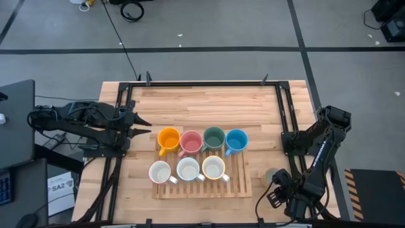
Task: Place coffee mugs
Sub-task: Put the orange patterned mug on the shelf
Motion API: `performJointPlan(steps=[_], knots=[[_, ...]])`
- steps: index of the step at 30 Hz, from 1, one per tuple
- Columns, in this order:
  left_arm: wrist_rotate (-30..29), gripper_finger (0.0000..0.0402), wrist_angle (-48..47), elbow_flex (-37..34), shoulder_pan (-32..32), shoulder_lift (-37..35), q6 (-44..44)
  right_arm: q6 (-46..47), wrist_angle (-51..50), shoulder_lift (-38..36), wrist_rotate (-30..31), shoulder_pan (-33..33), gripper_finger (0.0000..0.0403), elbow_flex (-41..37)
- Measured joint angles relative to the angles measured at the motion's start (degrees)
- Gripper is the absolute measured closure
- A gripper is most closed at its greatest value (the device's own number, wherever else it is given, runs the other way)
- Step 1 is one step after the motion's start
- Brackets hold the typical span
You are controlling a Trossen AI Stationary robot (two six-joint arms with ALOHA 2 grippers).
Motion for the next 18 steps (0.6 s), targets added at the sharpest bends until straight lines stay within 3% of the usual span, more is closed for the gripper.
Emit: performJointPlan(steps=[18], knots=[[0.0, 0.0288, 0.0, 0.0, 0.0, 0.0, 0.0, 0.4, 0.1, 0.0, 2.3, 0.0, 0.0269, -2.4]])
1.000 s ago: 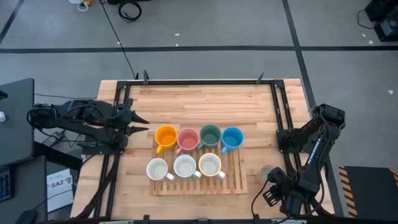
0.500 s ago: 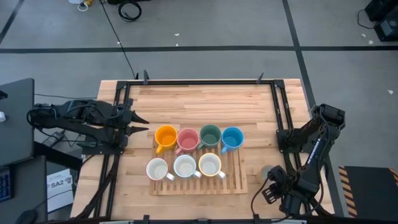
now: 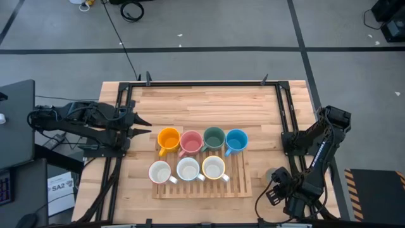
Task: Place coffee mugs
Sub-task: Put the orange patterned mug on the shelf
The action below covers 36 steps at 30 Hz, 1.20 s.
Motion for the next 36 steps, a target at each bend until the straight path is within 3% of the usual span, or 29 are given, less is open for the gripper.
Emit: performJointPlan(steps=[14, 24, 36], knots=[[0.0, 0.0288, 0.0, 0.0, 0.0, 0.0, 0.0, -3.8, 0.2, 0.0, 0.0, 0.0, 0.027, 0.0], [0.0, 0.0288, 0.0, 0.0, 0.0, 0.0, 0.0, -3.5, 0.2, 0.0, 0.0, 0.0, 0.0323, 0.0], [0.0, 0.0288, 0.0, 0.0, 0.0, 0.0, 0.0, -4.0, -0.6, 0.0, 2.2, 0.0, 0.0324, 0.0]])
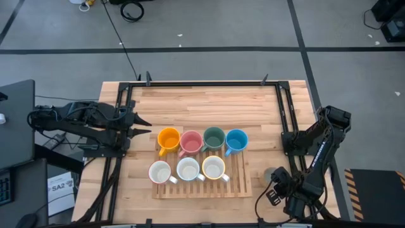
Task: Place coffee mugs
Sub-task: Put the orange patterned mug on the shelf
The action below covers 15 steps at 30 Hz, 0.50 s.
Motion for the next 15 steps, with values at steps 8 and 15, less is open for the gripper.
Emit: performJointPlan(steps=[8, 15], knots=[[0.0, 0.0288, 0.0, 0.0, 0.0, 0.0, 0.0, -1.0, -7.7, 0.0, 0.9, -0.1, 0.0325, 5.1], [0.0, 0.0288, 0.0, 0.0, 0.0, 0.0, 0.0, -4.3, -17.3, -0.1, 0.2, -0.5, 0.0325, 15.6]])
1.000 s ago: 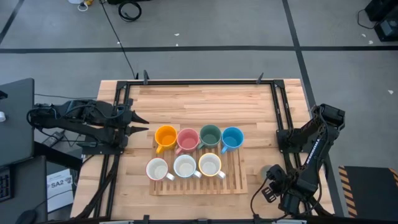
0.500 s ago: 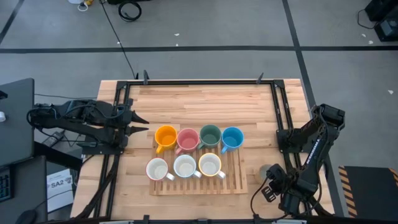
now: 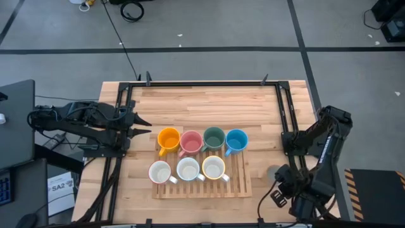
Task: Place coffee mugs
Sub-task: Put the orange patterned mug on the shelf
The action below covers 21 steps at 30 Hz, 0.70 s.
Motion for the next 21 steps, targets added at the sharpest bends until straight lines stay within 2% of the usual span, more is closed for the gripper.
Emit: performJointPlan(steps=[7, 11, 21], knots=[[0.0, 0.0288, 0.0, 0.0, 0.0, 0.0, 0.0, -4.0, -10.8, 0.0, -2.4, -2.3, 0.0325, 13.1], [0.0, 0.0288, 0.0, 0.0, 0.0, 0.0, 0.0, -9.1, -10.9, -0.5, -1.3, -4.7, 0.0326, 18.5], [0.0, 0.0288, 0.0, 0.0, 0.0, 0.0, 0.1, -25.8, -11.5, -0.5, -0.8, -13.8, 0.0324, 21.7]])
